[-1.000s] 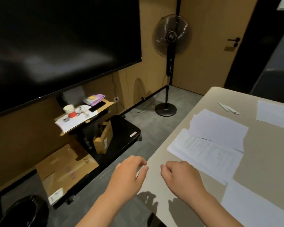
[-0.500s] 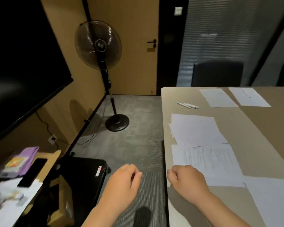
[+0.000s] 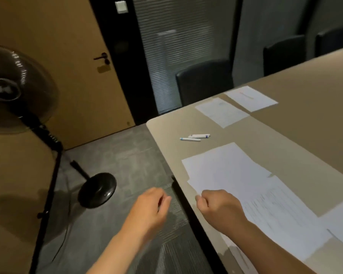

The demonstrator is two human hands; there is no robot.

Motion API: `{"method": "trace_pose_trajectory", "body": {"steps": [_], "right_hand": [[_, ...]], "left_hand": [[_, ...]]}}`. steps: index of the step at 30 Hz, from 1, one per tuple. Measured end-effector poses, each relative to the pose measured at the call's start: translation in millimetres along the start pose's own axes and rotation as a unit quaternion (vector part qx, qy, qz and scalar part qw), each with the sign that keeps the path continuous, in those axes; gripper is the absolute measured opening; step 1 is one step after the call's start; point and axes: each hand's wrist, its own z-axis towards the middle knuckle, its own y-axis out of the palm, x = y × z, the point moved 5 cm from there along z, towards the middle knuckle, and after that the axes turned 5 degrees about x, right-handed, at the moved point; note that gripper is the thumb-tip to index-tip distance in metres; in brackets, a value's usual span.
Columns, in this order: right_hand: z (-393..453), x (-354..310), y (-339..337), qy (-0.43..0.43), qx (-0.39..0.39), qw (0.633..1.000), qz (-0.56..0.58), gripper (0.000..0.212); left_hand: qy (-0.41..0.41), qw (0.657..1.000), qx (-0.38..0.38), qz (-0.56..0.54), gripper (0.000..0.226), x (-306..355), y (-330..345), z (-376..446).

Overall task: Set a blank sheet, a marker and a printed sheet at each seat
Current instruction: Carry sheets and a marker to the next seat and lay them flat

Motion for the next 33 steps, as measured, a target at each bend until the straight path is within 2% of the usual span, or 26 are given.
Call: {"method": "trace_pose_trajectory", "body": {"steps": [5,9,14,17,23,27,30,33], "right_hand": [[46.6,18.8,-5.9,0.091,0.053,0.994,-0.027,0.046],[92.7,36.1,8.6,0.155,0.057,0.984,-0.06,0.046],[144.9,49.7,18.0,0.228,0.049,0.971,-0.056,0.04],[167.7,63.5,30.8,0.299,0.04,0.953,-0.043,0.036],[177.1,88.7,54.1,0.4,0.049,0.915,-0.026,0.033],[175.0,97.7,59.8,0.445,0.063,0.894,-0.006,0.03],[164.8,104.1,62.1,0.472,0.074,0.879,-0.004,0.029],[147.1,112.5,62.9,0.499,0.082,0.863,0.003,0.029]], "left_hand": [[0.097,0.993,-0.064,0.004,0.021,-7.8,23.0,107.4],[0.165,0.98,-0.112,0.017,0.011,-22.0,61.2,208.4],[0.203,0.969,-0.134,0.051,0.025,-32.4,106.8,314.4],[0.225,0.954,-0.18,0.079,0.034,-35.5,145.9,369.1],[0.311,0.911,-0.203,0.182,0.033,-34.2,215.3,433.4],[0.358,0.889,-0.168,0.233,0.021,-33.2,237.6,447.4],[0.372,0.894,-0.132,0.213,0.01,-35.5,245.7,451.9],[0.35,0.899,-0.154,0.213,0.021,-36.9,250.5,453.8]]}}
